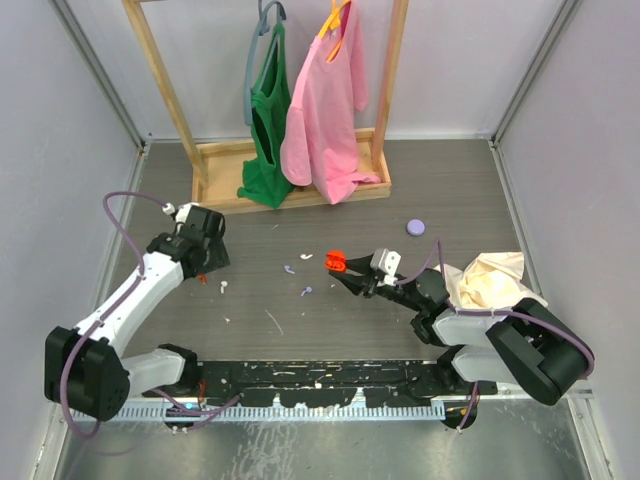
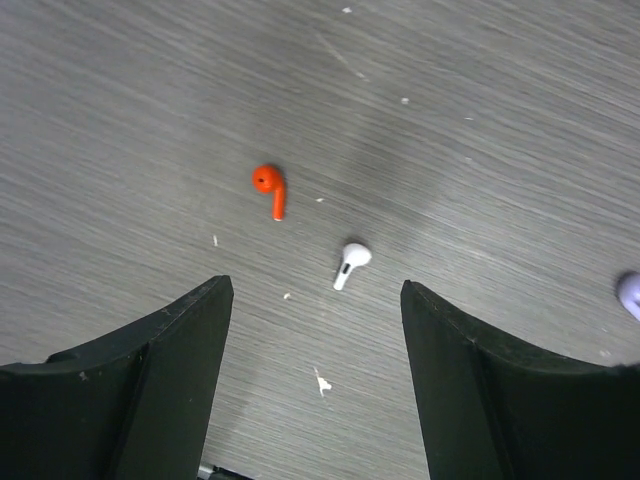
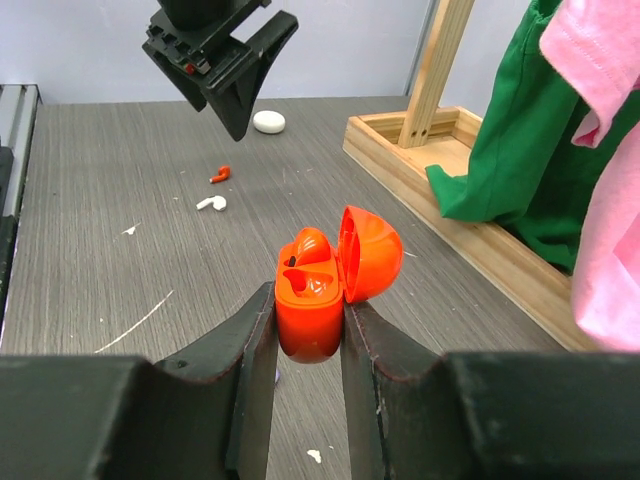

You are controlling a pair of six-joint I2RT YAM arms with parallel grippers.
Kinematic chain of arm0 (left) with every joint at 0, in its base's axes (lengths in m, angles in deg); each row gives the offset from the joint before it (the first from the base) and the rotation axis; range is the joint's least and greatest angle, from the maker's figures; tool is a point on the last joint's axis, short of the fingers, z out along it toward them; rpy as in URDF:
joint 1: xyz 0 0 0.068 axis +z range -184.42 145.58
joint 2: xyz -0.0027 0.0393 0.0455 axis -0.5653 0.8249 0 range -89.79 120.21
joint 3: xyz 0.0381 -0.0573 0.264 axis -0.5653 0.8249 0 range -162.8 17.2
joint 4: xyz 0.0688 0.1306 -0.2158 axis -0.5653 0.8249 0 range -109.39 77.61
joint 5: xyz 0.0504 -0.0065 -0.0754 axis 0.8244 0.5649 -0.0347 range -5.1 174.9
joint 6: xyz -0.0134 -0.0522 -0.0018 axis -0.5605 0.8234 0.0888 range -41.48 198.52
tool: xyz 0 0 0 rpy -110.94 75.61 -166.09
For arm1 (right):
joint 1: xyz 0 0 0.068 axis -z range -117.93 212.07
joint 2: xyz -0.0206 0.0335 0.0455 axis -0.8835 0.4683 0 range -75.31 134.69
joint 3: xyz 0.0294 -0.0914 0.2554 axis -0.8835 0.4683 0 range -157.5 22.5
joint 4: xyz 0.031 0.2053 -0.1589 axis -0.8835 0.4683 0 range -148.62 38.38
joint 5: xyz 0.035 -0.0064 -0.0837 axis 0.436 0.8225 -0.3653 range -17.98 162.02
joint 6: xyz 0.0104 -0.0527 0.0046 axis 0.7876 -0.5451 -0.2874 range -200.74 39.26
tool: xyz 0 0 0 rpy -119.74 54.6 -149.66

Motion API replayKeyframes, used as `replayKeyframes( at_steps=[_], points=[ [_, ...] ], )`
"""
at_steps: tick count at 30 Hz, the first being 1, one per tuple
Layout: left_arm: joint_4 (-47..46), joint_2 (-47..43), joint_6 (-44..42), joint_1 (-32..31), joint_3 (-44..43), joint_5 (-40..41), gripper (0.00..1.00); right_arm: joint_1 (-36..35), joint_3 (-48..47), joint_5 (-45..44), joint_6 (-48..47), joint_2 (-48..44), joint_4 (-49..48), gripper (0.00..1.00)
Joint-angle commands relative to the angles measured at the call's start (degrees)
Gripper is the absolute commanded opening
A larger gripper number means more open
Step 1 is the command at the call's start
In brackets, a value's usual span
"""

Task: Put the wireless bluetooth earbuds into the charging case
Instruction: Pick up the earbud from the center of the board.

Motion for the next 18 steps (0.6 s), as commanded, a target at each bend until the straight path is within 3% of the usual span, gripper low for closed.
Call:
replayKeyframes(
  at_steps=[1,6,18],
  points=[
    [0.6,3.6,1.1,4.3,-1.5,-1.3,0.7,-0.2,0.1,-1.5,-0.9,0.2,-5.5,0.01],
    [-0.4,10.3,0.5,8.2,-2.4,-2.0,0.69,-0.2,0.0,-1.6,-1.1,0.5,-5.5,0.01],
    [-2.9,22.9,0.0,13.9,-6.4,-5.5,0.55,-0.3,-0.3,-1.6,-1.5,-0.4,-3.9,0.01]
  ],
)
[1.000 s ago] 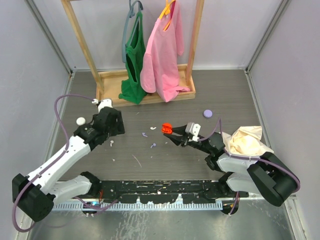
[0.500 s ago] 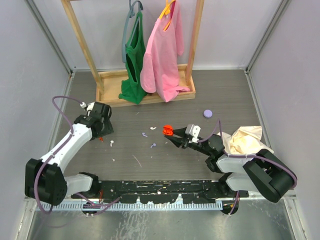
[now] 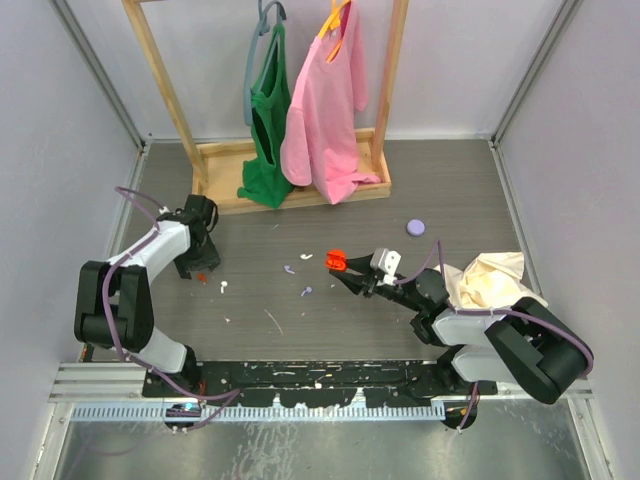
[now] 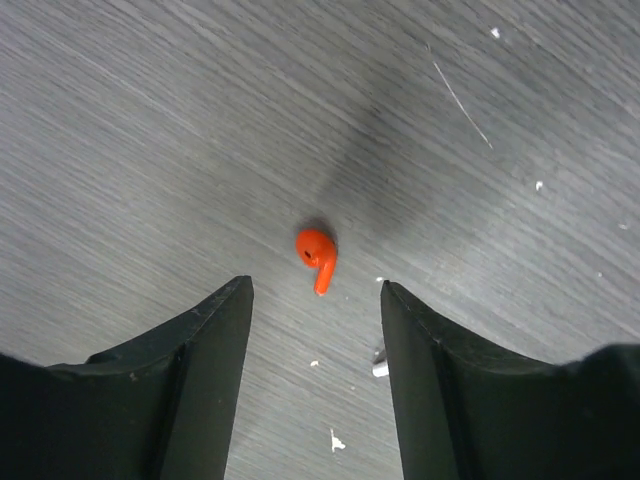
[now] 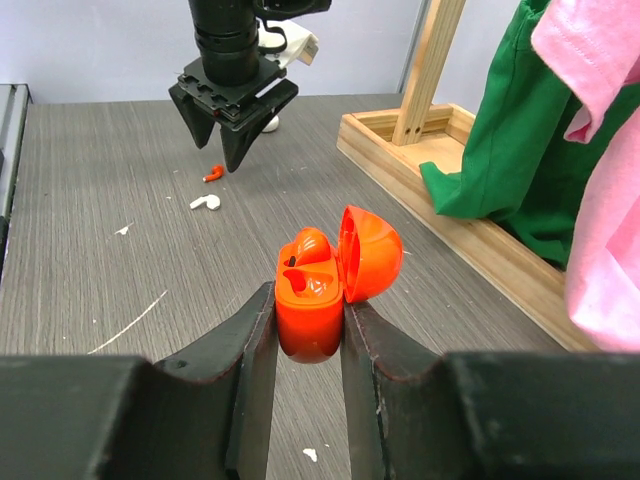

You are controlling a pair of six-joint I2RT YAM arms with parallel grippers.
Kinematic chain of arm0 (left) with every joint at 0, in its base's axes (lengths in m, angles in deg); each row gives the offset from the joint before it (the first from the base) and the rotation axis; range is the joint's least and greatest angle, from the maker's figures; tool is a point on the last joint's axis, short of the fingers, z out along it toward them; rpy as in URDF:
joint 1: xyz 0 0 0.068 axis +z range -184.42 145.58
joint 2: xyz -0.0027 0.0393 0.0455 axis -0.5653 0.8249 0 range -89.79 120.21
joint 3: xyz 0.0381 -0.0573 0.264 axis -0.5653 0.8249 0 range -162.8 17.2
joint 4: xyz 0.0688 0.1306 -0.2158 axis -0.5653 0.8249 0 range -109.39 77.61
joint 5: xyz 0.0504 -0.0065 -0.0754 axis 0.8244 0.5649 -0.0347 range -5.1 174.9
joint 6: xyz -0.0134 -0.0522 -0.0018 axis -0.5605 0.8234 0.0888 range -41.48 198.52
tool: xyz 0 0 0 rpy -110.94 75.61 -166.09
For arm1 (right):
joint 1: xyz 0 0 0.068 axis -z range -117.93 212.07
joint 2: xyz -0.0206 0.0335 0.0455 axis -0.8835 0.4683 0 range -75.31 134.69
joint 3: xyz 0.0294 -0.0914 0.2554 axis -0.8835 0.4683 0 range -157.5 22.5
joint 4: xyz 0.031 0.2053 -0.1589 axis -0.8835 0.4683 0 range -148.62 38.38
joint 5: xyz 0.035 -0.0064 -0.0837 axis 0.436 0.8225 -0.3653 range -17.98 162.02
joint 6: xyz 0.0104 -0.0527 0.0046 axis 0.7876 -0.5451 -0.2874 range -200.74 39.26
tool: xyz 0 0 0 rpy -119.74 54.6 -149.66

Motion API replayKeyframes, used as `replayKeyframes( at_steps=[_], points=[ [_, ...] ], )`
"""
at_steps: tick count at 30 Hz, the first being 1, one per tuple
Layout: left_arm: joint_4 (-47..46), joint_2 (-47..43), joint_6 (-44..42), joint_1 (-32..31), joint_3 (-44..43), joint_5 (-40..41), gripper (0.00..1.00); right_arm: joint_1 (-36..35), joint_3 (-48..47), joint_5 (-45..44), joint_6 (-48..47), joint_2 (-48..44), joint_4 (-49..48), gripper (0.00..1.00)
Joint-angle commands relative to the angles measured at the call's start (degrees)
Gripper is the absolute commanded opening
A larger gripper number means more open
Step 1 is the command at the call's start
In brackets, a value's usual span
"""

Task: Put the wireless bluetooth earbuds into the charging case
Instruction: Pick up the earbud from the center of the board.

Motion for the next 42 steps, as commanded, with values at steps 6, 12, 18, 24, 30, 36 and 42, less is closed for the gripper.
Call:
replayKeyframes(
  at_steps=[6,12,18,24,30,36,42],
  points=[
    [-3.8,4.1,-0.3,5.2,-2.2,-5.0,0.49,-0.5,-0.4,-0.6,-1.6,-0.7,-3.4,0.01],
    [-4.6,5.7,-0.5,7.0,-2.4,-7.3,0.43,-0.6,-0.4,-0.4,-1.7,-0.6,-3.4,0.01],
    [-4.3,7.2,-0.5,7.5,-2.5,-8.0,0.36,-0.6,-0.5,-0.3,-1.7,-0.6,-3.2,0.01],
    [-4.3,8.2,-0.6,7.4,-2.2,-8.6,0.31,-0.6,-0.6,0.0,-1.7,-0.6,-2.9,0.01],
    [-4.1,8.1,-0.7,7.5,-2.1,-11.6,0.2,-0.6,-0.7,0.0,-1.8,-0.8,-2.7,0.01],
    [-4.2,5.1,-0.6,7.5,-0.8,-14.8,0.14,-0.6,-0.8,0.2,-1.8,-1.2,-2.1,0.01],
    [-5.3,1.8,-0.1,7.4,0.9,-19.5,0.11,-0.6,-1.0,0.3,-2.1,-1.7,-1.0,0.01]
  ],
)
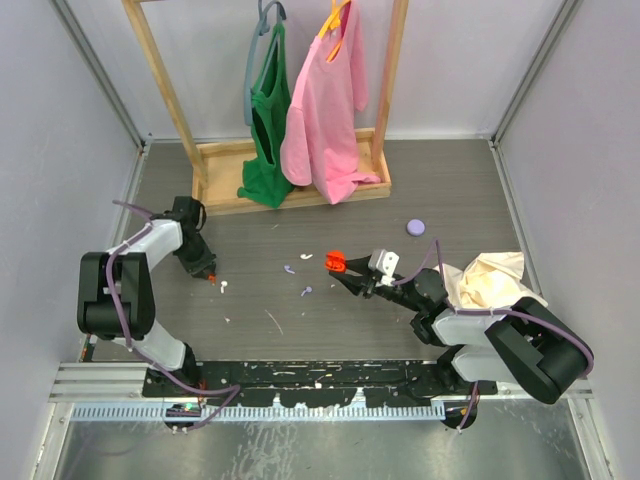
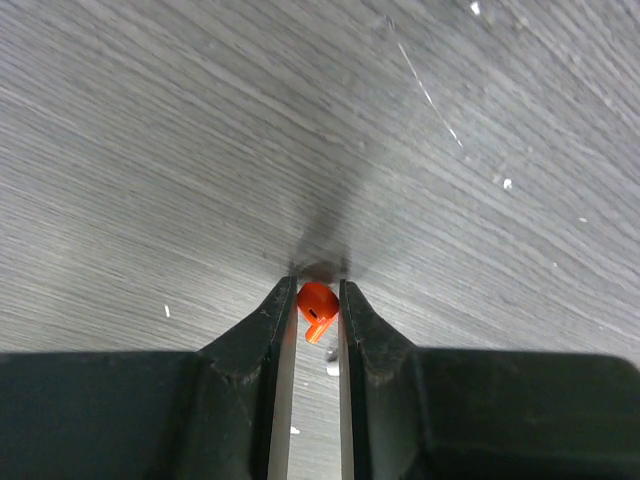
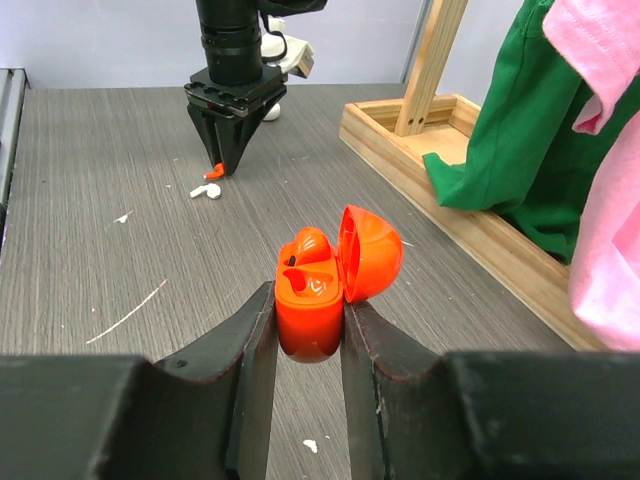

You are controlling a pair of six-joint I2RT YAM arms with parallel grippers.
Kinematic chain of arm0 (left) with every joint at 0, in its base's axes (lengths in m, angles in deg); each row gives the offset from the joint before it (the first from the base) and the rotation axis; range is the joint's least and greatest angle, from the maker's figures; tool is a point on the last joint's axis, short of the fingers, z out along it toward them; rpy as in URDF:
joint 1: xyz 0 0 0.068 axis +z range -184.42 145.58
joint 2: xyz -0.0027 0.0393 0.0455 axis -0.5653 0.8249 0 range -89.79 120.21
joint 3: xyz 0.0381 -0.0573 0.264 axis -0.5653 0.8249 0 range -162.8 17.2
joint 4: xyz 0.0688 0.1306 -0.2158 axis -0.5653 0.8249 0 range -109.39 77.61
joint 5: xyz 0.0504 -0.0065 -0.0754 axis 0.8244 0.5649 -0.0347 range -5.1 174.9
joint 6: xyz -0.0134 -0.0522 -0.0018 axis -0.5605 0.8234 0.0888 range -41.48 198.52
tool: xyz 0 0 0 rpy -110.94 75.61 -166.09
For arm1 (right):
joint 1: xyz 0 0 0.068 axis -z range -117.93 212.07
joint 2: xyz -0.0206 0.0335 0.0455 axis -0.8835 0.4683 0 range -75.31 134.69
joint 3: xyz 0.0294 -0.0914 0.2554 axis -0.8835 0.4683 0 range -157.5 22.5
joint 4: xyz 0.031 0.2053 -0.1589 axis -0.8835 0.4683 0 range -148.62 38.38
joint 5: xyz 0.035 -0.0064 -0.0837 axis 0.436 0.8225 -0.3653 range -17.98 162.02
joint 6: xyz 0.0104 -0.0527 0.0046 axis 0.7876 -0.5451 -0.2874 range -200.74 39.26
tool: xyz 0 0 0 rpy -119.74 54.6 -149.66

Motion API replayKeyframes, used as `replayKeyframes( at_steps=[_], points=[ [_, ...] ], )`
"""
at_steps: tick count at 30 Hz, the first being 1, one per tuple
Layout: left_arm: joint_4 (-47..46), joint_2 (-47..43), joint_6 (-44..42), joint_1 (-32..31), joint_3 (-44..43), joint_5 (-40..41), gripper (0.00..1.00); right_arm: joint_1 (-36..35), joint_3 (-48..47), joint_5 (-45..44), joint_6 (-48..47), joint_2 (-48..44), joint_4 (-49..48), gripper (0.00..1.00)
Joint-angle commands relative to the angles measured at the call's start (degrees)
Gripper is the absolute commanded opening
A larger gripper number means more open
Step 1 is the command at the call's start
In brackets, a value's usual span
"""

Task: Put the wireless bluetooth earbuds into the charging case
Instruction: Pick up the earbud from the center of the board.

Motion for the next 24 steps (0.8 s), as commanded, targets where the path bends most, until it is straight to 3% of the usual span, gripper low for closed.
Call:
replayKeyframes(
  at_steps=[1,15,24],
  points=[
    [-2.2,-4.6,0.3,0.3,1.4,-5.8,0.11,-0.3,-1.0,0.3,-1.0,-1.6,-2.4,0.01],
    [-14.5,-20.6,1.7,-2.3,6.1,-19.0,0.11,-1.2,-1.5,0.7,-1.0,-2.2,-2.0,0.01],
    [-25.1,-30.8,4.3,-8.5,9.9,-22.1,0.1,-1.7,-2.6,-0.5,-1.6,-2.3,-1.7,0.01]
  ],
)
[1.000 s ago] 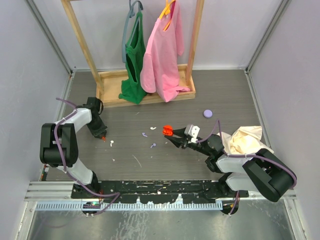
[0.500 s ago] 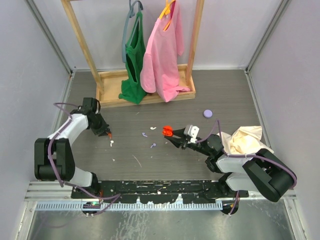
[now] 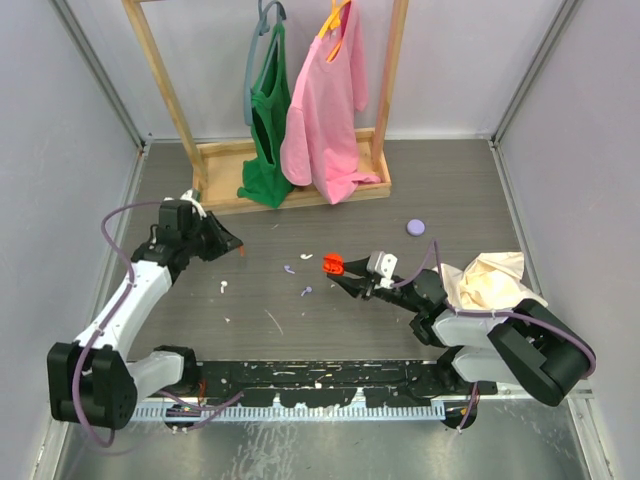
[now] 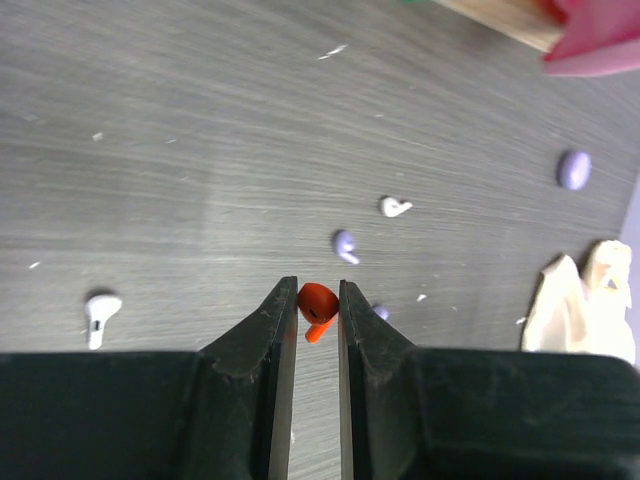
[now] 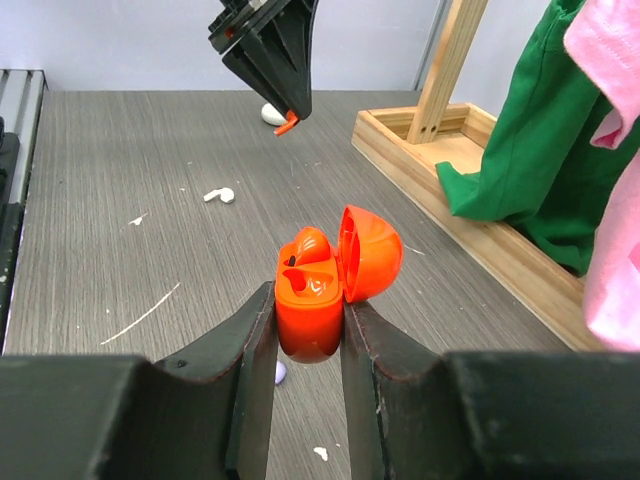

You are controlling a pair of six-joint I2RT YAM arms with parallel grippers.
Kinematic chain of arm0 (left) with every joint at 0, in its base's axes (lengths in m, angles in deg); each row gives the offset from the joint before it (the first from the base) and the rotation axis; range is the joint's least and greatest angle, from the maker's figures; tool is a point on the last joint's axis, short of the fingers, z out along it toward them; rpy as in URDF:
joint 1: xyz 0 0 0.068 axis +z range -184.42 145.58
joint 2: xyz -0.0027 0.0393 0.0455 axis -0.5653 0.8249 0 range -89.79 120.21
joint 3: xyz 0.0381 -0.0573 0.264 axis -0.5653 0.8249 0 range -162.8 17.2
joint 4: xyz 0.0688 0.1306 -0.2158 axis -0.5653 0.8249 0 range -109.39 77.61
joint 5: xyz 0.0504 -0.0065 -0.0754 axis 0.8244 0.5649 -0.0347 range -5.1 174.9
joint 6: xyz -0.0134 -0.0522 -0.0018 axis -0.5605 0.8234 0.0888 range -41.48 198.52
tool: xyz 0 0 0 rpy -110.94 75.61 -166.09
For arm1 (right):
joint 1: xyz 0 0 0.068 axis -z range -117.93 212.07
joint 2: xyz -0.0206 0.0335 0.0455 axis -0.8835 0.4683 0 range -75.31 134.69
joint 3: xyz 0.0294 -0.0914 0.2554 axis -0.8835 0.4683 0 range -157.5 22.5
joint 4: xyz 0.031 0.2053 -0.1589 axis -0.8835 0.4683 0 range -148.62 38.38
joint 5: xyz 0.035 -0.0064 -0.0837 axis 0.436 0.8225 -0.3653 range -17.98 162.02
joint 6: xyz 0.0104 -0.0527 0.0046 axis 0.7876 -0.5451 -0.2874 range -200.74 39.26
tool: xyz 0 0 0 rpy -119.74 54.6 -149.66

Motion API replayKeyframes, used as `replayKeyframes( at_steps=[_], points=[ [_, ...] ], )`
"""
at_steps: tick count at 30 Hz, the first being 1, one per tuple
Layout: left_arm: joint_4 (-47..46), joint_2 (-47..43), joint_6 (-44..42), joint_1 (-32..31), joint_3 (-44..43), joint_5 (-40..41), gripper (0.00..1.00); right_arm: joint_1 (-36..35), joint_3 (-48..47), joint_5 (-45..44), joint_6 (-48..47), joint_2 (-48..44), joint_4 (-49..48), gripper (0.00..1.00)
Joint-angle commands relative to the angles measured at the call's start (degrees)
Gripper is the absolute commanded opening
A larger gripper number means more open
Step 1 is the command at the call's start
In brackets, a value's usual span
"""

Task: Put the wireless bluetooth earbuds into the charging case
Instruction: Pick up the earbud from the center of the board, then place the earbud in the charging case.

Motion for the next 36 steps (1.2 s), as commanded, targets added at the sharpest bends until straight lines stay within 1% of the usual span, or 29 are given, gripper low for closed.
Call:
replayKeyframes(
  at_steps=[1,6,16,20,27,36],
  points=[
    [-9.9,-4.7,1.7,-3.6,1.1,-2.5,0.1,-0.5,-2.8,-1.0,-1.4,-1.6,-2.2,0.01],
    [-16.1,-8.3,2.8,-7.6,2.6,-2.1,0.1,-0.7,-4.3,-1.8,-2.1,-2.6,0.3,0.01],
    [-28.2,-13.5,3.5,-17.0,5.0,-1.3,0.1,-0.9,-6.9,-2.4,-2.3,-3.4,1.1,0.01],
    [-32.5,-14.9,3.4,-19.7,5.7,-0.6,0.09,-0.9,-8.3,-2.9,-1.5,-2.9,1.0,0.01],
    [-41.4,-15.4,3.5,-23.6,7.5,0.2,0.09,-1.1,-9.3,-3.3,1.3,-1.2,-2.3,0.01],
    [-51.1,-13.6,2.8,-28.8,8.9,0.3,0.1,-1.4,-10.5,-4.6,5.2,1.4,-6.1,0.01]
  ],
)
